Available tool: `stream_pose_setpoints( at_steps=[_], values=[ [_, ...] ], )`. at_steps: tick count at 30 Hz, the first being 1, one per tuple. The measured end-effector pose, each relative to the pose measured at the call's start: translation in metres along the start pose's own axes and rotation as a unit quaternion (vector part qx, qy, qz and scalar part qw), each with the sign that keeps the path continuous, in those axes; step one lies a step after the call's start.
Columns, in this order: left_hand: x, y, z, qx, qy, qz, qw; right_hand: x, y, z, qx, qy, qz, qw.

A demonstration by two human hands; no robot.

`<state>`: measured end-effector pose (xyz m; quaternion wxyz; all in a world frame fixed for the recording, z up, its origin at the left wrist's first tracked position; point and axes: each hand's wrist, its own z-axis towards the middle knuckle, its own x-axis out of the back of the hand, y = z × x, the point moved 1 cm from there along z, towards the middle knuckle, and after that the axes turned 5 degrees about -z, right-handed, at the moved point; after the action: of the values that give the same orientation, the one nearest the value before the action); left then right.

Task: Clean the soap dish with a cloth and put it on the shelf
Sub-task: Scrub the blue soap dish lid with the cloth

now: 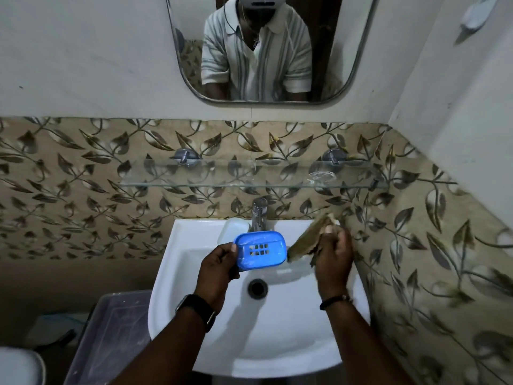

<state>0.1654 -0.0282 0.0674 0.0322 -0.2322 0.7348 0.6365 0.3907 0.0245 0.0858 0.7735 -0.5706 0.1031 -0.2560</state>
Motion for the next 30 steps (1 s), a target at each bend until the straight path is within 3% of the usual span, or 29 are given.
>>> stream_pose_setpoints(
  at_steps=[2,3,6,10,15,19,23,26,30],
  values=[
    [-0.006,0.0,0.0,0.002,-0.004,-0.003,1.0,-0.001,-0.021,-0.021,0.146,-0.066,-0.068,0.985],
    [-0.01,0.001,-0.003,0.005,-0.009,-0.006,1.0,-0.003,-0.031,-0.032,0.229,-0.111,-0.117,0.96],
    [-0.018,0.006,-0.01,0.003,-0.033,-0.039,0.999,-0.019,-0.042,-0.065,0.399,-0.257,-0.262,0.841],
    [-0.01,0.016,-0.013,0.004,-0.047,-0.059,0.997,-0.019,-0.037,-0.083,0.428,-0.302,-0.285,0.803],
    [0.002,0.021,-0.015,-0.023,-0.056,0.014,0.998,-0.014,-0.047,-0.079,0.456,-0.283,-0.387,0.75],
    [0.009,0.03,-0.014,-0.066,-0.016,0.02,0.997,-0.014,-0.05,-0.074,0.413,-0.239,-0.467,0.744],
    [0.015,0.034,-0.016,-0.083,0.006,0.021,0.996,-0.017,-0.054,-0.078,0.37,-0.188,-0.473,0.778],
    [0.011,0.033,-0.019,-0.064,-0.003,0.018,0.998,-0.033,-0.068,-0.09,0.309,-0.204,-0.428,0.824],
    [0.007,0.034,-0.021,-0.03,-0.037,-0.036,0.998,-0.049,-0.081,-0.103,0.342,-0.257,-0.364,0.827]
  ],
)
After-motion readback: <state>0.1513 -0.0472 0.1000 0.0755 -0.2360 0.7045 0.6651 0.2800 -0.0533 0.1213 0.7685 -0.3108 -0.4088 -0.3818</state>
